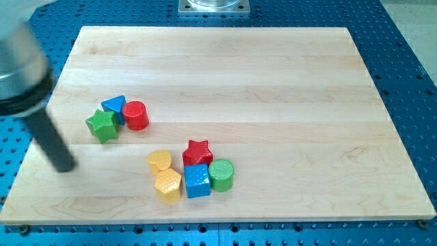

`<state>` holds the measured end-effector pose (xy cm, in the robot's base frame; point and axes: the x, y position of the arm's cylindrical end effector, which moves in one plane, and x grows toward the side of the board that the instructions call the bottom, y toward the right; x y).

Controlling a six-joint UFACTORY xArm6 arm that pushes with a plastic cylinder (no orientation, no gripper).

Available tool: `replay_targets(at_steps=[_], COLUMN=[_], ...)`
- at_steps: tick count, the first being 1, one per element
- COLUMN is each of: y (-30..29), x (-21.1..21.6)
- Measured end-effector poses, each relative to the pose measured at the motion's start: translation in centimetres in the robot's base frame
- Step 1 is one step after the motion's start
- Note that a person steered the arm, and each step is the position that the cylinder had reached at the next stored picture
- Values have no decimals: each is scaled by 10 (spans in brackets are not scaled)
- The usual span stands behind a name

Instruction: Move your arm horizontally left to the green star

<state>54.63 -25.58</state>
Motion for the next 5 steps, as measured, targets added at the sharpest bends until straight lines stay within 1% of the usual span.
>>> replay_targets(at_steps=[1,2,5], y=[-18,-24,-24], x=[-7,-35,-38])
